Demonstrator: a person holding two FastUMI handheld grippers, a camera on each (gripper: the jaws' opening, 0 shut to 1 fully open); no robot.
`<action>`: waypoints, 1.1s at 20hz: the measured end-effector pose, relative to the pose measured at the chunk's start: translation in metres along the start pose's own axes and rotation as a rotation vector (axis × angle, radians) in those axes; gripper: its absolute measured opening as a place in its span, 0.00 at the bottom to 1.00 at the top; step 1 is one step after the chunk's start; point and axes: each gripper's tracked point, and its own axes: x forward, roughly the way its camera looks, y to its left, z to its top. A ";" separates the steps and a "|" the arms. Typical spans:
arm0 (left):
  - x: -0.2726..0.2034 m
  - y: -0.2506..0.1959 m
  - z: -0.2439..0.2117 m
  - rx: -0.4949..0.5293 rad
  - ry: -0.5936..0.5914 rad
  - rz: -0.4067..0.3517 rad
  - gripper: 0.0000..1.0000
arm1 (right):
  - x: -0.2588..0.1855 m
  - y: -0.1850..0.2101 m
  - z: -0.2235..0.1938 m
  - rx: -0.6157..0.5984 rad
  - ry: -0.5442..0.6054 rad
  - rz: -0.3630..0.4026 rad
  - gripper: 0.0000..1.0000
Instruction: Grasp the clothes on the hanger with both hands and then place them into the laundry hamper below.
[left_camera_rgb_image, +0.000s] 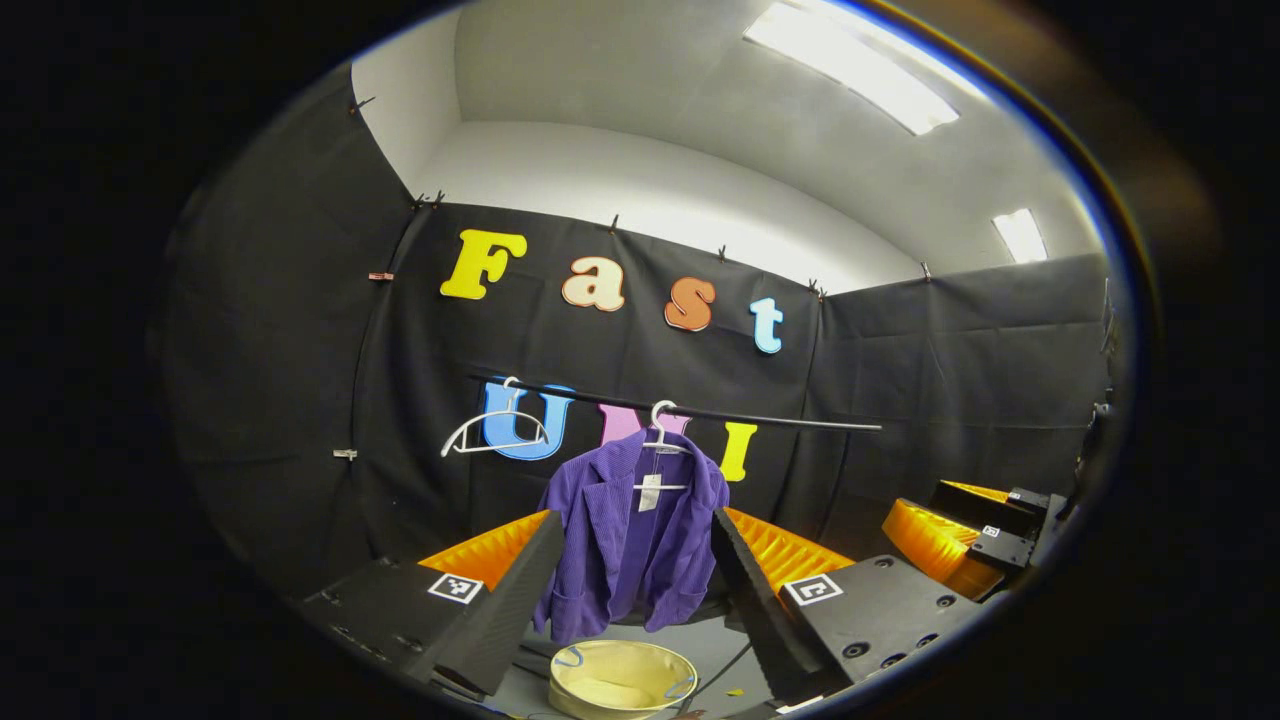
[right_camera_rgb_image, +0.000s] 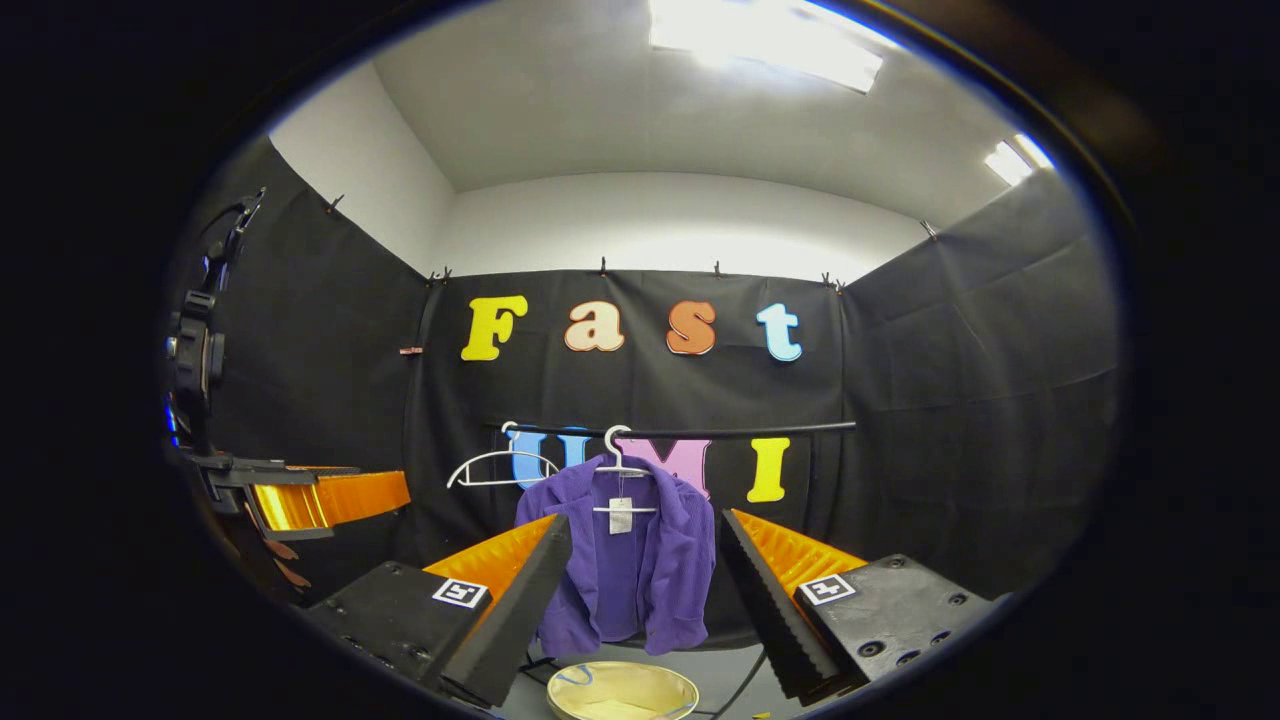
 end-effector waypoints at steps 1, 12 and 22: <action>0.000 0.001 0.000 0.000 0.001 -0.004 0.93 | -0.001 0.002 0.000 -0.003 0.000 -0.002 0.97; 0.007 0.019 -0.013 0.011 0.030 -0.036 0.93 | -0.005 0.019 -0.022 -0.013 0.044 -0.042 0.97; 0.100 0.028 -0.049 0.035 0.063 0.030 0.93 | 0.094 -0.004 -0.076 -0.008 0.072 0.005 0.97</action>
